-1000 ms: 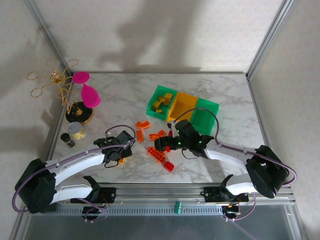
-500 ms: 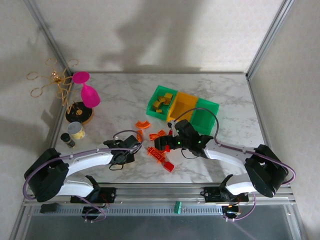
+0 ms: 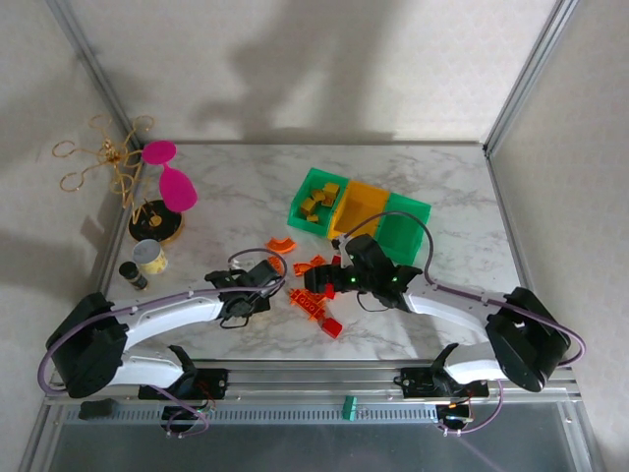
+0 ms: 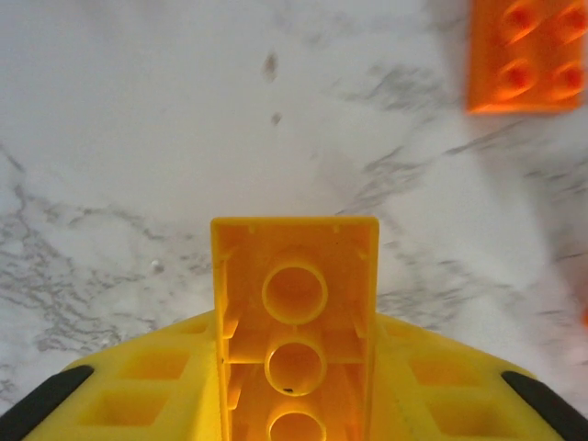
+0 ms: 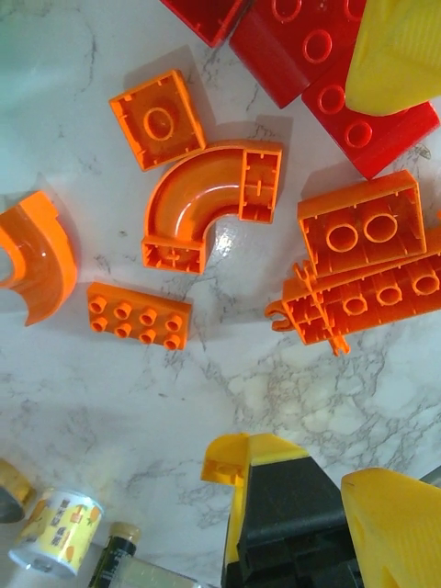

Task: Sort the legos into containers by color
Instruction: Pick up the lego from the bottom-left of the table, then place the lego in the container.

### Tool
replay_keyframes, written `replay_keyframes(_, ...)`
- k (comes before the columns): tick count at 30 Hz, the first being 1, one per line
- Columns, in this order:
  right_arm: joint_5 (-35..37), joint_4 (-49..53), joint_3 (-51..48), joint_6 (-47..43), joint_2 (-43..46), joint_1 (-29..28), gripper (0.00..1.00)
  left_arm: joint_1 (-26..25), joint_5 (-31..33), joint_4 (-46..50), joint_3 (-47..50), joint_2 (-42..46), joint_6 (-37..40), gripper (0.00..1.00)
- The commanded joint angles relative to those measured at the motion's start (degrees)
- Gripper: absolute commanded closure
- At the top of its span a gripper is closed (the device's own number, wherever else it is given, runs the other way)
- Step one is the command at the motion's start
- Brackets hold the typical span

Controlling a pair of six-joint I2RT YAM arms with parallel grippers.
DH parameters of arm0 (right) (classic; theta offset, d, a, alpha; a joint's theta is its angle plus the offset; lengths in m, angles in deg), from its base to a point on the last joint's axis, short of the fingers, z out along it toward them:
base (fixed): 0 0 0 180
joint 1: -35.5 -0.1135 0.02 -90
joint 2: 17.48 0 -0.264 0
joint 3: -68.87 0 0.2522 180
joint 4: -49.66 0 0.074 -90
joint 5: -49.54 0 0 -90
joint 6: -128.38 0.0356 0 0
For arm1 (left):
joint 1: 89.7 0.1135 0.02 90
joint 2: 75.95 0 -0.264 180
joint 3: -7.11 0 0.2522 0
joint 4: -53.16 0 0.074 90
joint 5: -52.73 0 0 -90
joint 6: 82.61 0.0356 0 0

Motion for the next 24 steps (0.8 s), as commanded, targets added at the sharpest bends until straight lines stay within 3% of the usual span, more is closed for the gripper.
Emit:
replay_keyframes(1, 0.5, 1.8, 1.3, 1.3, 2.2, 1.9, 0.01, -0.4, 3.0, 1.7, -5.0, 1.0, 1.6, 0.75)
replay_keyframes(7, 0.9, 3.3, 0.8, 2.1, 6.2, 6.8, 0.01, -0.2, 7.2, 0.5, -17.9, -5.1, 8.4, 0.76)
replay_keyframes(12, 2.7, 5.2, 1.1, 2.5, 8.7, 10.6, 0.01, 1.5, 9.1, -3.0, -31.6, -16.3, 16.9, 0.76)
replay_keyframes(24, 5.8, 8.5, -0.4, 1.9, 12.7, 16.2, 0.01, 8.3, 6.9, -7.7, -55.6, -41.5, 25.8, 0.76)
